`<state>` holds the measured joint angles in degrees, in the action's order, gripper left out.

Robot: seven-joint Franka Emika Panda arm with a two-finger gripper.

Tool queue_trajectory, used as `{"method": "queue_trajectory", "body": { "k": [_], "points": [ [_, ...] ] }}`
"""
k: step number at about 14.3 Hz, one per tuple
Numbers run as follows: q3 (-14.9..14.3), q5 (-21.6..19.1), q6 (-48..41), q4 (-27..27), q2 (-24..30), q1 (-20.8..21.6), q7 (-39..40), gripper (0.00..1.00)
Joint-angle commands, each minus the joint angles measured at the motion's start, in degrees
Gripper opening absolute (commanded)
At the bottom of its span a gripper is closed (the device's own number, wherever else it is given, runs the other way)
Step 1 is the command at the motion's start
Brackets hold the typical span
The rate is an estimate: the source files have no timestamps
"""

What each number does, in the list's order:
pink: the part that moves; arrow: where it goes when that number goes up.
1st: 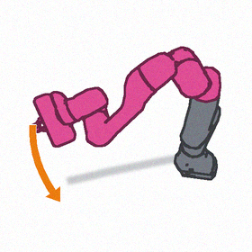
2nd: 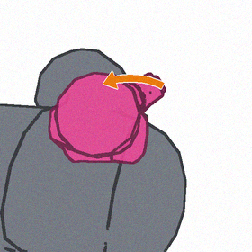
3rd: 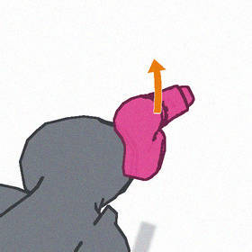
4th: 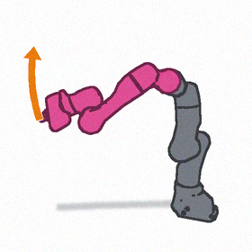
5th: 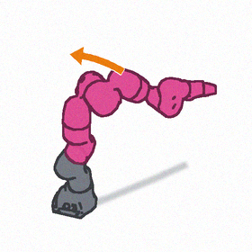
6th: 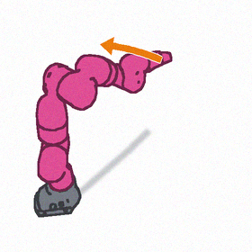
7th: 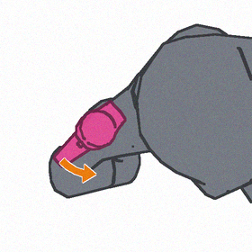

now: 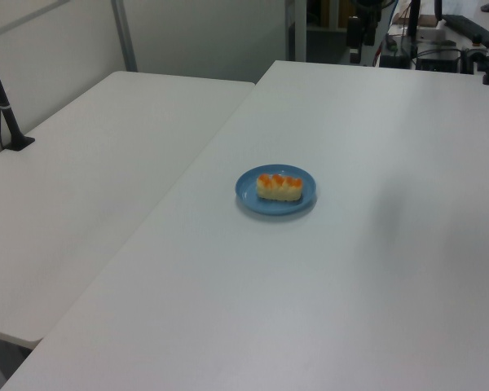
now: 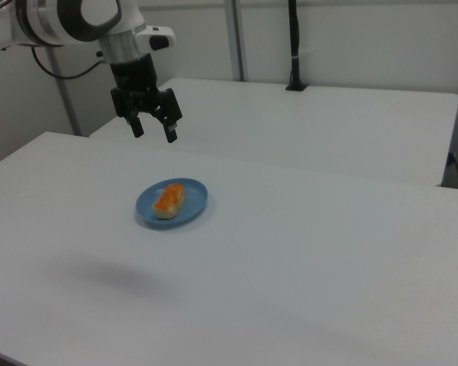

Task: Put the bread on the table
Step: 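Move the gripper down over the bread on the blue plate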

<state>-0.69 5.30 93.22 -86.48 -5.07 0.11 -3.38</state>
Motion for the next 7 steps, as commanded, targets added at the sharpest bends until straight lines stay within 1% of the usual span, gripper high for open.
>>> {"method": "queue_trajectory", "body": {
  "k": [1,4,6,7],
  "points": [
    [-0.01,-1.17,0.12,-1.59,1.38,-0.2,1.0,1.0],
    [-0.01,-1.25,0.3,-1.59,1.21,-0.2,1.0,1.0],
    [-0.01,-2.04,0.47,-1.59,0.94,-0.2,1.09,1.0],
    [-0.01,-3.18,0.65,-1.41,0.51,-0.02,1.09,1.0]
  ]
}}
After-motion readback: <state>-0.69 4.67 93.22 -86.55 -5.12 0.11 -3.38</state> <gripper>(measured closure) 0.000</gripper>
